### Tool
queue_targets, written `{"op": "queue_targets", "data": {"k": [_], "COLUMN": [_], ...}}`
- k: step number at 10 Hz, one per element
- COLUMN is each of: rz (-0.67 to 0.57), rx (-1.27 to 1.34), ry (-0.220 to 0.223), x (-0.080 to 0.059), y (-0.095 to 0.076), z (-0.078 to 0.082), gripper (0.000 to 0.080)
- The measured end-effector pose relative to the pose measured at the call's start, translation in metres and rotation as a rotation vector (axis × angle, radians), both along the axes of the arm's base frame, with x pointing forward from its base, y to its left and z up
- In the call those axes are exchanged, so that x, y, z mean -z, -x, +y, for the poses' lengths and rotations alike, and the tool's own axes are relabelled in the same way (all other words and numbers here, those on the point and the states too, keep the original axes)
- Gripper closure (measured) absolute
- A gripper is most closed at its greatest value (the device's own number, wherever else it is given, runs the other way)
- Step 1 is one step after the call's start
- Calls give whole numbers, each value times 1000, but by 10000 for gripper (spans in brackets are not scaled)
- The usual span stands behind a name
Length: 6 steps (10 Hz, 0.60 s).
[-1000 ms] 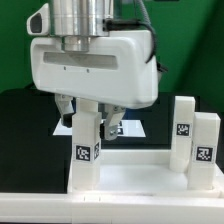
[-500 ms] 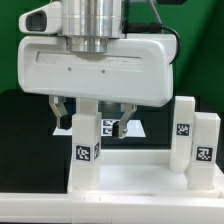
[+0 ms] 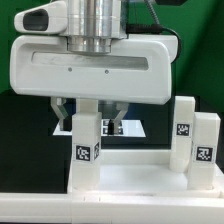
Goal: Assemble desk
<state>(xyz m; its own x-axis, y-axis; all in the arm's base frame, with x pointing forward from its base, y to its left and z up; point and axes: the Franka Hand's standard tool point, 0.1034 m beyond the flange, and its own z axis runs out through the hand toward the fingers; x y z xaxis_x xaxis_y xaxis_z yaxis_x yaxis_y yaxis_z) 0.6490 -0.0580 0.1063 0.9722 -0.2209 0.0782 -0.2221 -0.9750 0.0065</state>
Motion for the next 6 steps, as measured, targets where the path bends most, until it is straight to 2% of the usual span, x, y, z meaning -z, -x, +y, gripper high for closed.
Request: {"op": "queue_targets", "data": {"k": [1,2,4,6], "rz": [0,0,-1,-5], "rx": [0,6,44,203], "ry": [0,-1,-4,-15], "x": [0,0,0,0], "y": [0,0,0,0], "z": [0,0,-1,-1], "gripper": [411,511,511,511]}}
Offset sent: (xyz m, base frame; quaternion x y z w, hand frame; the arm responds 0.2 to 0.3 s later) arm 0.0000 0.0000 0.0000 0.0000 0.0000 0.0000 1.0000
